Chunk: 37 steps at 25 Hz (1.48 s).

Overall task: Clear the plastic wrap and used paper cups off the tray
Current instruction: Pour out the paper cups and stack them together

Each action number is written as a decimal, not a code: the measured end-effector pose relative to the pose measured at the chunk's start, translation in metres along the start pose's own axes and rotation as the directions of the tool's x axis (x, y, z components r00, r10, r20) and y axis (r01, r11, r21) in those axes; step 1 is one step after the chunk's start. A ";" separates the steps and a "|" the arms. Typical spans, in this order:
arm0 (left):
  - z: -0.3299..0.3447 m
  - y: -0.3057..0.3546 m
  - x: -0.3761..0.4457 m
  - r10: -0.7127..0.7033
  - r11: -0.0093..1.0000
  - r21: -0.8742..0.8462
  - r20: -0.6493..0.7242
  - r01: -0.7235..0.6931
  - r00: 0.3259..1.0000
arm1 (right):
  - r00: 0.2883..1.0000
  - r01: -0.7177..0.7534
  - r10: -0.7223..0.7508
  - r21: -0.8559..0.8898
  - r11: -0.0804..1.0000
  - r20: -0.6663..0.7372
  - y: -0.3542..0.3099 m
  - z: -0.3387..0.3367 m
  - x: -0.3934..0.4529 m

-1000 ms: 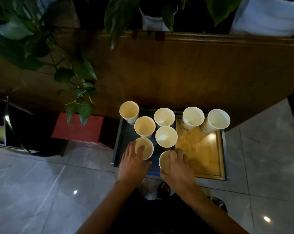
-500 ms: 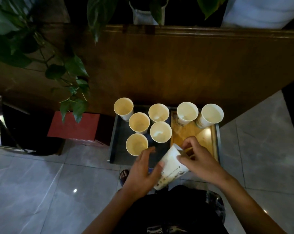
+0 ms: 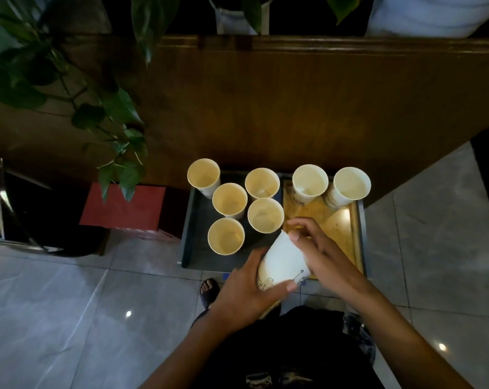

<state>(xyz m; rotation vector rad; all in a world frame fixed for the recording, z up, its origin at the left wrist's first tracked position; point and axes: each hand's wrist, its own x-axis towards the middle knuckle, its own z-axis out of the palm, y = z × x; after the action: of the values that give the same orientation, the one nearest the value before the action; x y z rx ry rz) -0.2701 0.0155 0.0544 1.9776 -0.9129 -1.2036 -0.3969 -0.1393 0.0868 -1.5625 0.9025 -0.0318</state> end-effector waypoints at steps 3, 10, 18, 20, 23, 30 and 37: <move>0.006 -0.002 0.000 0.049 0.988 0.151 -0.071 -0.038 0.996 | 0.999 -0.028 0.027 -0.036 0.999 -0.021 -0.001 0.003 0.005; 0.008 -0.011 0.004 0.090 0.993 0.089 -0.145 -0.077 0.985 | 0.994 0.010 -0.012 -0.020 1.000 -0.113 -0.001 0.009 0.012; -0.032 -0.067 0.034 -0.010 0.901 0.359 -0.540 0.241 0.841 | 0.987 -0.062 0.065 0.026 0.998 -0.149 -0.002 -0.014 0.011; -0.033 -0.070 0.044 -0.018 0.875 0.401 -0.532 0.270 0.847 | 0.986 -0.074 0.078 0.030 0.997 -0.149 0.001 -0.015 0.009; -0.026 -0.070 0.060 -0.124 0.838 0.403 -0.515 0.367 0.848 | 0.979 -0.088 0.088 0.008 0.996 -0.182 0.009 -0.015 0.007; -0.016 -0.093 0.076 -0.168 0.943 0.158 -0.530 0.292 0.831 | 0.972 -0.097 0.087 -0.037 0.995 -0.218 0.019 -0.011 0.000; -0.037 -0.136 0.057 -0.271 0.957 -0.209 -0.402 0.201 0.874 | 0.973 -0.127 0.120 -0.027 0.991 -0.198 0.024 -0.017 -0.003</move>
<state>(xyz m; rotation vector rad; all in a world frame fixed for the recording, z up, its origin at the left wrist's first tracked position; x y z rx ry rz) -0.1855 0.0503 -0.0669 2.1423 -0.3457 -0.8760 -0.4200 -0.1496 0.0712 -1.5559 1.1608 -0.0811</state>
